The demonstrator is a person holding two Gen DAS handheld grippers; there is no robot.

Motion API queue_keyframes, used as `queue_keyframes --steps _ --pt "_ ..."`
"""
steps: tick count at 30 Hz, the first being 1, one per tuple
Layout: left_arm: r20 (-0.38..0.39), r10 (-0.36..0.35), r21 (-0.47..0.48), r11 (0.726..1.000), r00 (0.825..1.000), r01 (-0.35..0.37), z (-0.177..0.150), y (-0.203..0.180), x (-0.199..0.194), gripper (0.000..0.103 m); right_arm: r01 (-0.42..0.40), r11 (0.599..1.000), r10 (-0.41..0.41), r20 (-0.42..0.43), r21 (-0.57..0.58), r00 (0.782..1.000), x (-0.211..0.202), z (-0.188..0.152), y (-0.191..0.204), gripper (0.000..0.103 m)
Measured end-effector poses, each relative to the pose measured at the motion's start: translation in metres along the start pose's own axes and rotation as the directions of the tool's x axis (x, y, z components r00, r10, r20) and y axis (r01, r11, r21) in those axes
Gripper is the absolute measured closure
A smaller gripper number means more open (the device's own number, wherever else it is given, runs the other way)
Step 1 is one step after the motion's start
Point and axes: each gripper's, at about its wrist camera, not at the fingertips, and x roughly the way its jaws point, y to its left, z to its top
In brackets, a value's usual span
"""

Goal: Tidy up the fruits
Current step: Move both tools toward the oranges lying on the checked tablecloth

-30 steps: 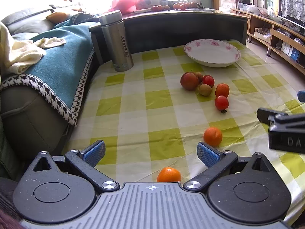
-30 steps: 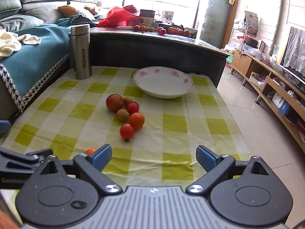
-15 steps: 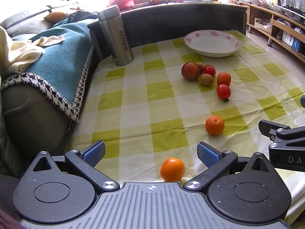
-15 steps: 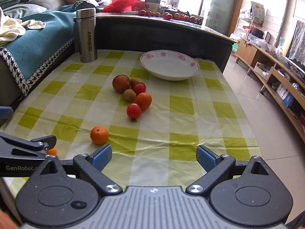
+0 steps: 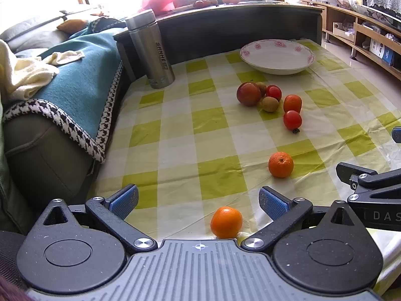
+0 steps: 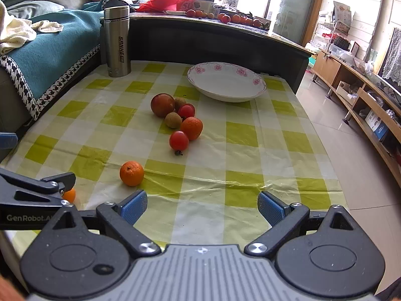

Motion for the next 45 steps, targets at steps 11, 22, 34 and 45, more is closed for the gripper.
queue_keyframes --steps 11,22,34,45 --pt "0.000 0.003 0.002 1.000 1.000 -0.003 0.000 -0.001 -0.001 0.000 -0.001 1.000 0.001 -0.002 -0.001 1.000 0.000 0.000 0.000 0.003" --pt "-0.002 0.004 0.003 1.000 1.000 -0.004 -0.001 -0.001 0.000 0.000 -0.010 1.000 0.010 -0.007 0.002 1.000 0.001 -0.002 0.001 0.003" --pt "-0.022 -0.003 -0.002 1.000 1.000 0.003 -0.003 0.002 0.003 0.000 -0.043 0.999 0.043 -0.032 0.009 0.999 0.006 -0.001 0.000 0.003" --pt "-0.082 -0.033 -0.003 0.999 0.996 0.033 -0.005 0.003 0.014 0.000 -0.091 0.996 0.093 -0.081 0.023 0.992 0.021 0.002 -0.003 0.004"
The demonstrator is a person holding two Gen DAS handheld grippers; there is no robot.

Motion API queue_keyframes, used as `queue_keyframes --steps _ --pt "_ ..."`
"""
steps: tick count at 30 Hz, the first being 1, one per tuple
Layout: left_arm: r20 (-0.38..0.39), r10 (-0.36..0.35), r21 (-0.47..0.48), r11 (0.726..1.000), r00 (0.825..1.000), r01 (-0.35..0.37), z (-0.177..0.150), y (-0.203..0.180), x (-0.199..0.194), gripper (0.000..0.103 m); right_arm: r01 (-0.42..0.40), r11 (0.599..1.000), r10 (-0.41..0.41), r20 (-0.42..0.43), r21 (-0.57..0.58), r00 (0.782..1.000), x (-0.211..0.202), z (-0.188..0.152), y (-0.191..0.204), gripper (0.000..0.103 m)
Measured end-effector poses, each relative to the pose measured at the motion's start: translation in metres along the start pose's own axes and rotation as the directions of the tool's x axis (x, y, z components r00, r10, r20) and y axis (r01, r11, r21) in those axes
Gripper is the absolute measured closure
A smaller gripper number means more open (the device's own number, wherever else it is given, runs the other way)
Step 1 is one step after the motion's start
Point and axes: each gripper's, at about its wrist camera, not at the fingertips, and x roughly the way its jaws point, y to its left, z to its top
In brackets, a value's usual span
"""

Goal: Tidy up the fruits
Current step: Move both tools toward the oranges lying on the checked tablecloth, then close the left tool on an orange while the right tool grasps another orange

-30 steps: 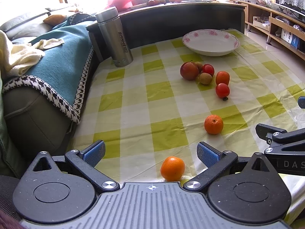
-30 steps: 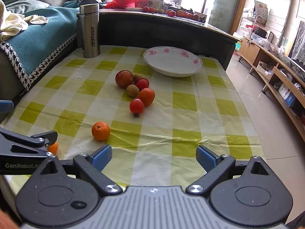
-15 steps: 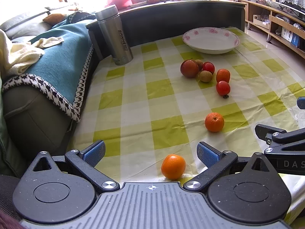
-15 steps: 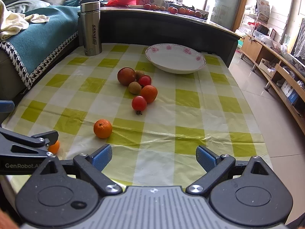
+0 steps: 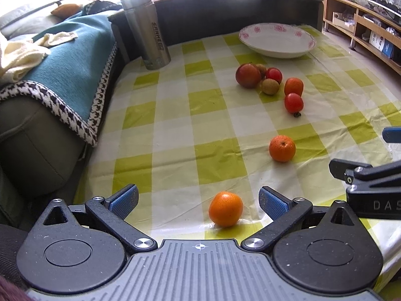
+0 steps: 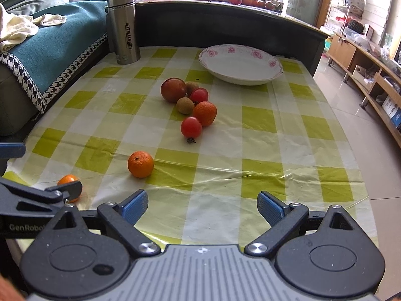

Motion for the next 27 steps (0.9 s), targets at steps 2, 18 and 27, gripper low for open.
queue_keyframes --steps 2,18,27 --pt "-0.007 -0.003 0.006 1.000 1.000 0.003 0.000 -0.001 0.001 0.000 -0.007 1.000 0.007 -0.004 0.001 1.000 0.001 0.001 -0.001 0.006" --pt "-0.045 -0.100 -0.005 0.995 0.994 0.100 -0.002 -0.005 0.012 0.025 -0.047 0.999 0.046 0.015 0.009 0.999 -0.002 0.006 -0.004 0.011" --pt "-0.079 -0.151 0.009 0.988 0.985 0.152 -0.006 -0.009 0.018 0.046 -0.091 0.995 0.091 0.018 0.029 0.996 -0.003 0.006 -0.007 0.027"
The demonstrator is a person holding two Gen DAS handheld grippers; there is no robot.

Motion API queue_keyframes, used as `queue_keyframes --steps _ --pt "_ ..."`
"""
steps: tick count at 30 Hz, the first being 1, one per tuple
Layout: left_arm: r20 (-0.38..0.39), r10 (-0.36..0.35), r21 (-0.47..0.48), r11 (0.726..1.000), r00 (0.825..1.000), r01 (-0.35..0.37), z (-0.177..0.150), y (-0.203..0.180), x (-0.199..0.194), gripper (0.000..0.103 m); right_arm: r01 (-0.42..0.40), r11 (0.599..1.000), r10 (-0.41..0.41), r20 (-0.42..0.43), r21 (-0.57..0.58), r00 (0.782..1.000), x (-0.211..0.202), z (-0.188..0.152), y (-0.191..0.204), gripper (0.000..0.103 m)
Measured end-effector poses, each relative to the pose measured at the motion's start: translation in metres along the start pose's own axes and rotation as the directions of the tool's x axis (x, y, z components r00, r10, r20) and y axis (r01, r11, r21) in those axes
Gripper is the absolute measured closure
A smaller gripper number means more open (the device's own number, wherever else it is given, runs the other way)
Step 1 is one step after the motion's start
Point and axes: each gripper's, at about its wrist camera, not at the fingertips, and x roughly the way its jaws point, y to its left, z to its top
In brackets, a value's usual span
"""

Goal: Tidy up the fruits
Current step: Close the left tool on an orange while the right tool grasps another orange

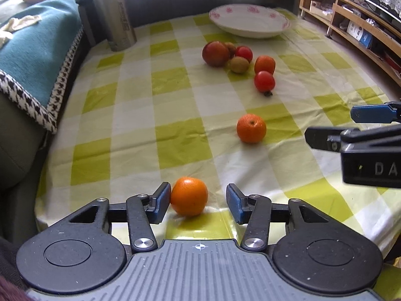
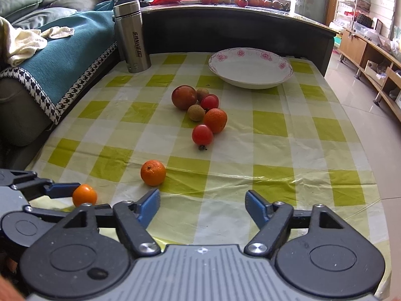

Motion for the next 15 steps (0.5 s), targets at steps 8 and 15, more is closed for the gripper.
queue_keyframes --steps 8,15 --pt "0.000 -0.031 -0.010 0.999 1.000 0.031 0.0018 0.0014 0.0038 0.052 -0.052 0.999 0.052 0.007 -0.006 0.999 -0.0007 0.0004 0.0008 0.035" --pt "0.020 -0.036 0.014 0.999 0.999 0.035 0.0041 0.0004 0.0074 0.047 -0.067 0.998 0.067 0.007 -0.007 0.998 0.0017 0.0020 -0.0001 0.035"
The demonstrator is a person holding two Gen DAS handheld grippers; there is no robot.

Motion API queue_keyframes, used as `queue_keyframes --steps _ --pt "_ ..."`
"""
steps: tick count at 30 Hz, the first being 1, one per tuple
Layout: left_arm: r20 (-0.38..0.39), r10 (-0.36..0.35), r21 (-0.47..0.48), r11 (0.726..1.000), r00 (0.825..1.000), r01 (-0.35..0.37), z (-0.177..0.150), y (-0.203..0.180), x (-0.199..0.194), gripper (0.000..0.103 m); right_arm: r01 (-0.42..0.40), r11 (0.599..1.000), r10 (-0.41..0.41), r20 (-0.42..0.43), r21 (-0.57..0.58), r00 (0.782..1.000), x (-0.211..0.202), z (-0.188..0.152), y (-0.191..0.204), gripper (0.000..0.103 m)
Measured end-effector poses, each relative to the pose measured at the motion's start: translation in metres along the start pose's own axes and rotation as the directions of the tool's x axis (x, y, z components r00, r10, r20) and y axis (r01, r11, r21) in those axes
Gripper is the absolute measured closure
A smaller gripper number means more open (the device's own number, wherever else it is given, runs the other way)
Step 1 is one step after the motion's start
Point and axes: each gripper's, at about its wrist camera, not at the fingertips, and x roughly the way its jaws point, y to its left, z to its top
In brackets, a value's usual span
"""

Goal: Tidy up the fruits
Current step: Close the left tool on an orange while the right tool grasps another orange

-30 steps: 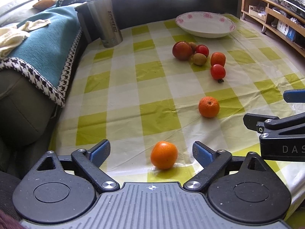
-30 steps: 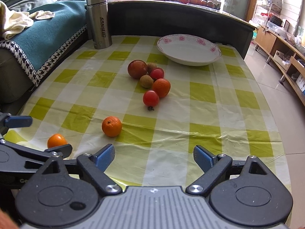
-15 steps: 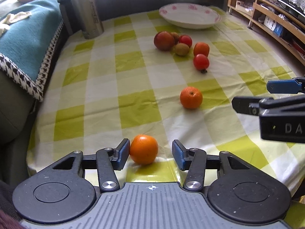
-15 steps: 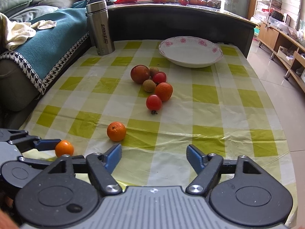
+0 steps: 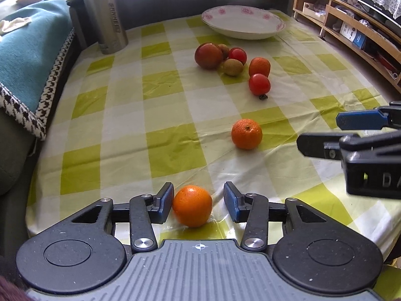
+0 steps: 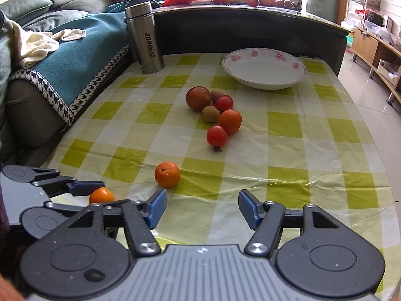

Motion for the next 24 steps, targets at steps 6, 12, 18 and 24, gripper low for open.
queue_keyframes --steps 6,12,18,24 --pt "-0.015 -0.004 -0.027 1.000 1.000 0.004 -0.002 0.005 0.000 0.041 -0.017 1.000 0.017 0.003 0.012 1.000 -0.003 0.005 -0.002 0.035" --pt "-0.051 -0.008 -0.015 1.000 0.999 0.007 -0.003 0.004 -0.007 0.064 -0.025 0.999 0.027 0.047 -0.036 0.999 -0.010 0.011 0.004 0.035" --pt "-0.027 -0.060 -0.027 0.998 0.998 0.059 -0.004 0.008 -0.004 0.064 -0.052 0.993 0.058 0.047 -0.105 0.997 0.002 0.013 0.011 0.036" --pt "-0.010 -0.106 -0.041 0.994 0.994 0.106 -0.002 0.008 -0.007 0.064 -0.083 0.980 0.090 0.033 -0.179 0.995 0.020 0.016 0.024 0.036"
